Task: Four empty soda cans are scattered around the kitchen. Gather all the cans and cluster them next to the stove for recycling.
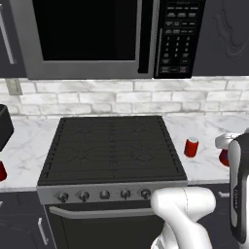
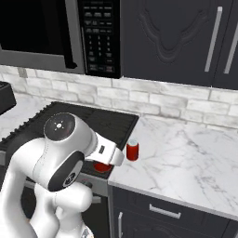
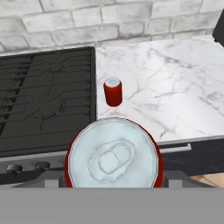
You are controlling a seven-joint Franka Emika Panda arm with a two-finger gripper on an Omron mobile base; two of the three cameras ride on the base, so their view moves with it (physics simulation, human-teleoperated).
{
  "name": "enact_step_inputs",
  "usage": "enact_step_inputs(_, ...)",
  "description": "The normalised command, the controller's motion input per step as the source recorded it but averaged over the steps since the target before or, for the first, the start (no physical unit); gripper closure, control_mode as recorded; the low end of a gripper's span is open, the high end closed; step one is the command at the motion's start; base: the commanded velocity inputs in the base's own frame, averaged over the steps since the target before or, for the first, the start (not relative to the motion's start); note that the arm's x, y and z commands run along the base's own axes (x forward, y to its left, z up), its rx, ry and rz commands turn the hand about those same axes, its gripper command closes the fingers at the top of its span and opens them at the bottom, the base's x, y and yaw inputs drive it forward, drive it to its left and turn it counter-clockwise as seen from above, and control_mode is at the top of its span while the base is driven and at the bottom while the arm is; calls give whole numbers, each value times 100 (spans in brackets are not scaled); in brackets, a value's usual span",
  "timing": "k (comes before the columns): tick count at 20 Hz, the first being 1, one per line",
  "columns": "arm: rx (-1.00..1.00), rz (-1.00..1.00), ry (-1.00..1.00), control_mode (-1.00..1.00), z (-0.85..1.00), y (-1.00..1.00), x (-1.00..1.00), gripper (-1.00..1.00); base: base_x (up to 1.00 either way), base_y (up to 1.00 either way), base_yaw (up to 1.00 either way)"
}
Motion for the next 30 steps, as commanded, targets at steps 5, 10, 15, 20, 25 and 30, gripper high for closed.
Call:
enact_step_inputs(5,0,0,0,-100,-29,0,16,100,0,0,0)
enact_step_inputs(10,0,0,0,-100,-19,0,17,100,0,0,0)
enact_step_inputs(15,0,0,0,-100,-20,0,18,100,0,0,0)
enact_step_inputs(20,0,0,0,-100,-27,-4,24,100,0,0,0)
enact_step_inputs(25,0,0,0,-100,-24,-1,28,100,0,0,0)
enact_step_inputs(30,0,0,0,-100,-21,0,28,100,0,0,0)
